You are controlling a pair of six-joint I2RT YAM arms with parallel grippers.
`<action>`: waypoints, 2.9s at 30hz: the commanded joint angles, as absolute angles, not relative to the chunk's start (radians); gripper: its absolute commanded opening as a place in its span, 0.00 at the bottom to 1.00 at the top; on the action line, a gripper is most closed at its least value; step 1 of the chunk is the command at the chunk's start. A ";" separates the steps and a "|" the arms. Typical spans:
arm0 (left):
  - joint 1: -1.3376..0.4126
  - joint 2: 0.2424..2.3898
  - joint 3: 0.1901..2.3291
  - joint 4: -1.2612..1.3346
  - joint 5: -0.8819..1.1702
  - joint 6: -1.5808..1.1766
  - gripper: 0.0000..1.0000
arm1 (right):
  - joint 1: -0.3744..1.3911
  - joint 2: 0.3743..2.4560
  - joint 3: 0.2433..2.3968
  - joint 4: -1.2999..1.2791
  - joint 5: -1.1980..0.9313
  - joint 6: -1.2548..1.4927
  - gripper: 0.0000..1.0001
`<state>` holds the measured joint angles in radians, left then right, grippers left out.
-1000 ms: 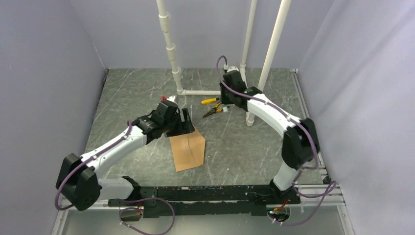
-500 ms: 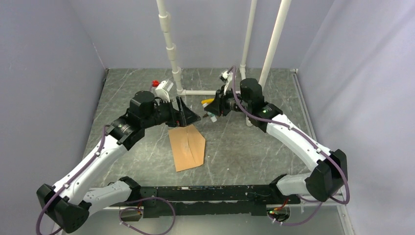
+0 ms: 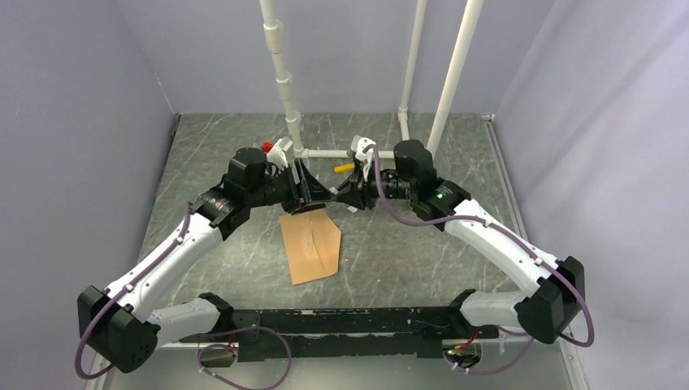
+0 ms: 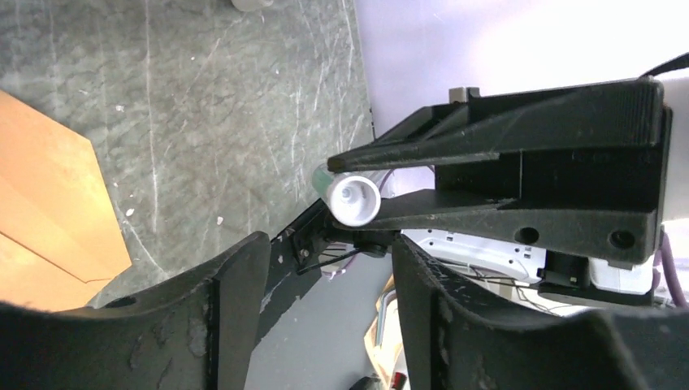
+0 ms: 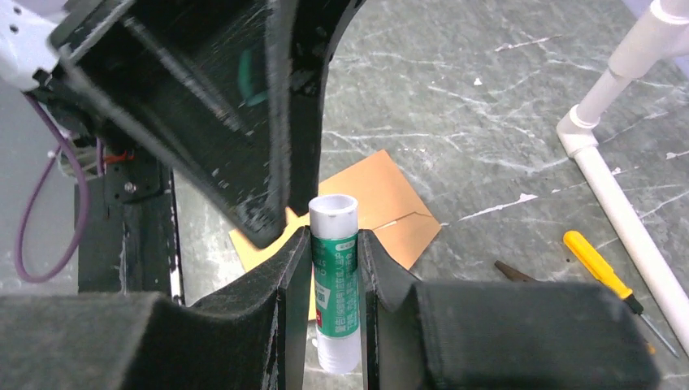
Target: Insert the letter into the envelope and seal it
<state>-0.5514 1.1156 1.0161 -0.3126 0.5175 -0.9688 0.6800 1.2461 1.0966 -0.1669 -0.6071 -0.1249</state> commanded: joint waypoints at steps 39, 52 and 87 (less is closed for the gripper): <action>-0.462 1.184 0.985 -0.255 0.767 -0.981 0.02 | 0.745 1.239 1.091 -0.265 -0.510 -0.180 0.78; -0.434 1.164 0.976 0.011 0.979 -1.113 0.02 | 0.687 0.884 0.581 0.528 -0.361 0.896 0.84; -0.430 1.097 0.972 0.351 0.862 -1.370 0.03 | 0.712 0.794 0.661 0.510 -0.223 1.150 0.59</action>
